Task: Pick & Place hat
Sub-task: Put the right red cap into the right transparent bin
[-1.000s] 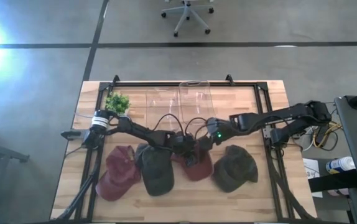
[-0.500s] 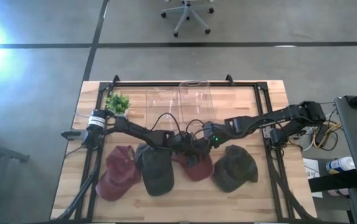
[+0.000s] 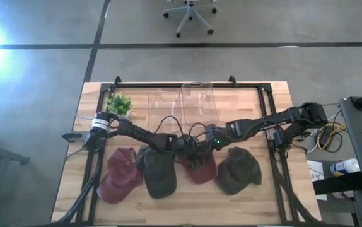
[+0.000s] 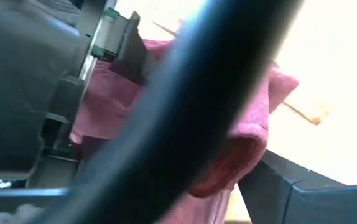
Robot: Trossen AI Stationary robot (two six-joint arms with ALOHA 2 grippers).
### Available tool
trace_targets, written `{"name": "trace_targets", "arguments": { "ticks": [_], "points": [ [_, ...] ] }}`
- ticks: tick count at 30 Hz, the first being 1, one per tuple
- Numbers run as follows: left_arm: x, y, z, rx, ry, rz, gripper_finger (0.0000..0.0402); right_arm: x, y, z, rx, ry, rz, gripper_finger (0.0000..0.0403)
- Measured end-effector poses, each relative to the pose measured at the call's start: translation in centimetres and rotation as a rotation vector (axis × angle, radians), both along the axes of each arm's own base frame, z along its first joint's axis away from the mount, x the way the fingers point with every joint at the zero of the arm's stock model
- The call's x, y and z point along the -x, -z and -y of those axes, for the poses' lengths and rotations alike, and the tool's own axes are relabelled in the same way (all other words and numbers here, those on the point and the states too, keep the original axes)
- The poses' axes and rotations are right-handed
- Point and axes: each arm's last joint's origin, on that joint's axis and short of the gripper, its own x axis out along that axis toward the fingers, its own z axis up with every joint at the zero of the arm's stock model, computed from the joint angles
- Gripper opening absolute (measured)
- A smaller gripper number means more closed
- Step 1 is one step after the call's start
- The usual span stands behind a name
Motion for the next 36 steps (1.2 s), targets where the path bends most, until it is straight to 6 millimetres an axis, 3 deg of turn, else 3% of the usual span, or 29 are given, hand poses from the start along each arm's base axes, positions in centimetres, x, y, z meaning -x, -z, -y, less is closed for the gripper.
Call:
{"name": "trace_targets", "arguments": {
  "ticks": [5,15,19,27,36],
  "points": [
    [0.2,-0.1,0.1,0.001,0.000,-0.015,0.0206,0.4,0.2,0.1,0.038,0.002,-0.041,0.0175],
    [0.9,-0.9,0.4,-0.012,0.016,-0.067,0.0206,0.2,-0.2,0.0,0.063,-0.055,0.000,0.0087],
    [1.2,-0.5,0.6,-0.086,0.085,-0.073,0.0206,0.7,-0.9,0.0,0.058,-0.090,0.016,0.0077],
    [1.7,-0.2,1.8,-0.245,0.262,-0.103,0.0206,1.2,-0.5,-0.2,0.030,-0.173,-0.014,0.0034],
    [3.2,-2.3,1.6,-0.311,0.320,-0.165,0.0206,2.1,0.6,-0.1,0.035,-0.173,-0.066,0.0017]
  ]
}}
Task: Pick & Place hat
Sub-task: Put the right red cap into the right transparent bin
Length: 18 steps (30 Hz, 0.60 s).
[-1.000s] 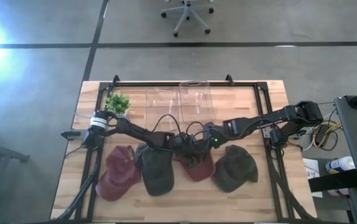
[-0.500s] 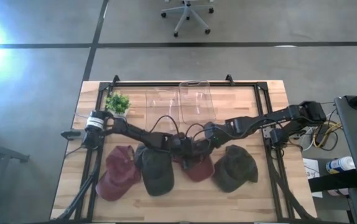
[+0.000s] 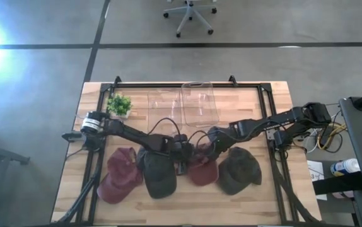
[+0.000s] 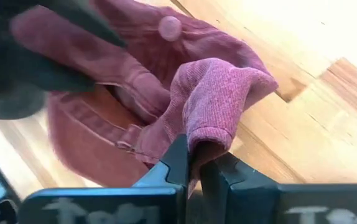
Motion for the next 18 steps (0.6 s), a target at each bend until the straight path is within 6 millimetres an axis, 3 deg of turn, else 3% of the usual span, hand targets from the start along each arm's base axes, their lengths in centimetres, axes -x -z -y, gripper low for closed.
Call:
{"name": "trace_targets", "arguments": {
  "ticks": [4,10,18],
  "points": [
    [0.5,-1.9,-0.1,-0.027,0.012,0.050,0.0206,0.3,0.1,0.0,0.003,0.001,-0.005,0.0036],
    [1.5,-3.7,-0.4,-0.049,-0.014,0.049,0.0206,0.3,0.0,0.1,0.014,-0.004,0.000,0.0103],
    [4.9,-2.4,-0.3,-0.021,-0.130,-0.164,0.0206,0.6,0.2,0.1,0.041,-0.003,-0.034,0.0143]
  ]
}}
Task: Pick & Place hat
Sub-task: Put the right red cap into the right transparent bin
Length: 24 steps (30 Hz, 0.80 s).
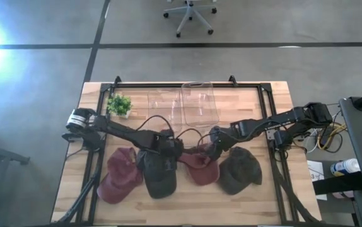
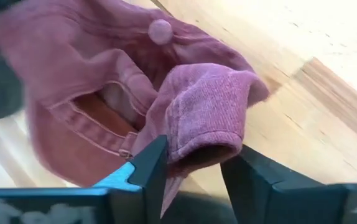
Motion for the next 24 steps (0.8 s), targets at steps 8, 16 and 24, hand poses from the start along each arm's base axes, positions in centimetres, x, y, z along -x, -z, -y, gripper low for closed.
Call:
{"name": "trace_targets", "arguments": {
  "ticks": [8,16,24],
  "points": [
    [1.6,2.4,2.2,0.112,0.016,0.057,0.0206,0.2,0.1,0.0,0.005,-0.003,-0.020,0.0131],
    [-0.4,1.7,0.3,0.038,-0.081,0.284,0.0206,0.1,0.2,0.0,-0.008,-0.005,-0.026,0.0124],
    [-1.0,2.0,-0.8,0.068,-0.041,0.293,0.0206,0.0,0.4,0.0,-0.009,-0.005,-0.026,0.0127]
  ]
}}
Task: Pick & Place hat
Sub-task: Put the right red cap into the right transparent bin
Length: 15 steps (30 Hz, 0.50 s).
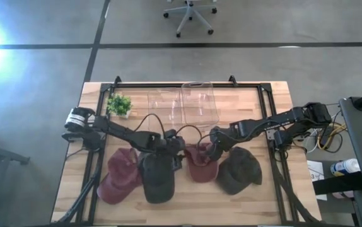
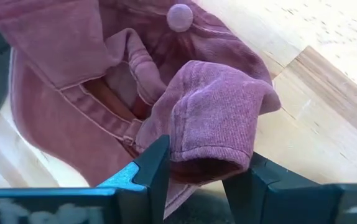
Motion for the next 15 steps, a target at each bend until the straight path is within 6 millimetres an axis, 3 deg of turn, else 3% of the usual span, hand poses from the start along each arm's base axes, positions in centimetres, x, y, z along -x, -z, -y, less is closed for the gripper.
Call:
{"name": "trace_targets", "arguments": {
  "ticks": [9,15],
  "points": [
    [-1.6,1.5,0.8,0.019,0.111,0.011,0.0206,0.0,0.0,0.0,0.008,0.002,0.000,0.0127],
    [-0.9,0.9,0.6,-0.034,0.138,-0.117,0.0206,0.8,-0.1,0.1,0.027,-0.054,-0.054,0.0128]
  ]
}}
